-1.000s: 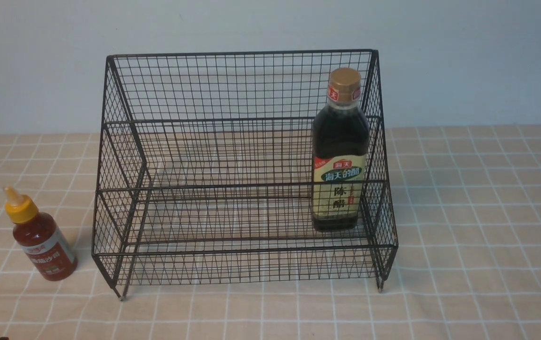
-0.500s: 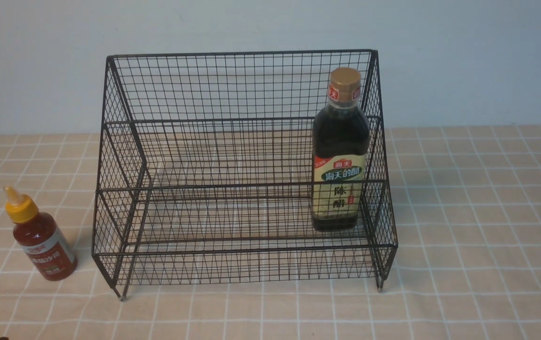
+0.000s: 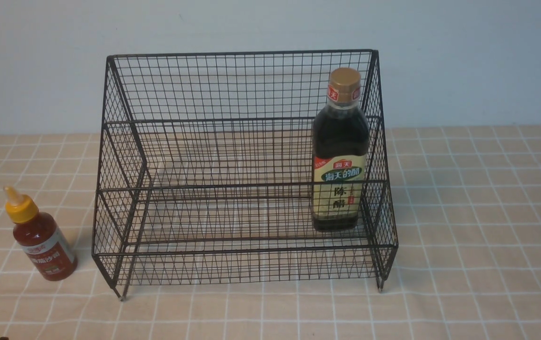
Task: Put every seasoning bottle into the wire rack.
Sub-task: Use the left arm to grab the condiment bottle closest to it
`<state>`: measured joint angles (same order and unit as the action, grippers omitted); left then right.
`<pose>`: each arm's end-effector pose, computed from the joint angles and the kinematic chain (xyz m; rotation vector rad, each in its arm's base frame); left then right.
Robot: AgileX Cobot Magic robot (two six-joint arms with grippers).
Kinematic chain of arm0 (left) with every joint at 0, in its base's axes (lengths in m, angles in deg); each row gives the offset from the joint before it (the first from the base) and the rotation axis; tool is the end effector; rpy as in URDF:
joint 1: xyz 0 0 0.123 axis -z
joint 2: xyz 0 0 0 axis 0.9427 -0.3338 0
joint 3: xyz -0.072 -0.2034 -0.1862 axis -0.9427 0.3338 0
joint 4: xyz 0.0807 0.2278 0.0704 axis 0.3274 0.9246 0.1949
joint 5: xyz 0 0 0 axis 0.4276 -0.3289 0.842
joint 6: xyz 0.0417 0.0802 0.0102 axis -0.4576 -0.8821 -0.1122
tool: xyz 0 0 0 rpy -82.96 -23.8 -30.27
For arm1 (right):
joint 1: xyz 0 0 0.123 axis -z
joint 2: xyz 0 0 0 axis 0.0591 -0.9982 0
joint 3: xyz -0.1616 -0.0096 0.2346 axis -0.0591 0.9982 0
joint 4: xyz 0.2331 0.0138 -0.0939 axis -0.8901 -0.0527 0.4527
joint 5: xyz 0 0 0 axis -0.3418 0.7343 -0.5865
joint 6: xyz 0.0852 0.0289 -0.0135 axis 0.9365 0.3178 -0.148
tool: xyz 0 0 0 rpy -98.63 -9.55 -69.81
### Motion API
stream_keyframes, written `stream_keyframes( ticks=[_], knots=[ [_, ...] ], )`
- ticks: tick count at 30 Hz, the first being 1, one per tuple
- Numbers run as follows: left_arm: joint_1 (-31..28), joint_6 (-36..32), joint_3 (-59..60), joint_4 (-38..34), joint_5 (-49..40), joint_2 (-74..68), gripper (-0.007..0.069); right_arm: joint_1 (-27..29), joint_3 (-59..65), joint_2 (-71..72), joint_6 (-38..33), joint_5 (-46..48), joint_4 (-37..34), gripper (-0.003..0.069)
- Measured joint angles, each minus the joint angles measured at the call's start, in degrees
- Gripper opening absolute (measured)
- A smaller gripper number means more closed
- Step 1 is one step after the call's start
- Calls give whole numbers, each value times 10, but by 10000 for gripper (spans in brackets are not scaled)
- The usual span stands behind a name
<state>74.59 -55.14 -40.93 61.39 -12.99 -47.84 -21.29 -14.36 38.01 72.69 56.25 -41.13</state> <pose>0.0521 -0.0025 0.1709 0.0764 1.8803 -0.0209 0.0319 0.0147 0.3241 -0.2285 1.7034 0.4430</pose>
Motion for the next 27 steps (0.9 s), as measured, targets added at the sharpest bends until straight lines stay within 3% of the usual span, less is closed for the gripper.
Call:
stream_keyframes(
  ticks=[4,12,16,27],
  knots=[
    [0,0,0,0,0,0,-7,24,61,19,-33,-22,4,-12],
    [0,0,0,0,0,0,-7,185,246,82,-79,-103,5,-12],
    [0,0,0,0,0,0,-7,234,312,100,-80,-116,5,-12],
    [0,0,0,0,0,0,-7,247,312,102,-87,-115,8,-12]
  ],
)
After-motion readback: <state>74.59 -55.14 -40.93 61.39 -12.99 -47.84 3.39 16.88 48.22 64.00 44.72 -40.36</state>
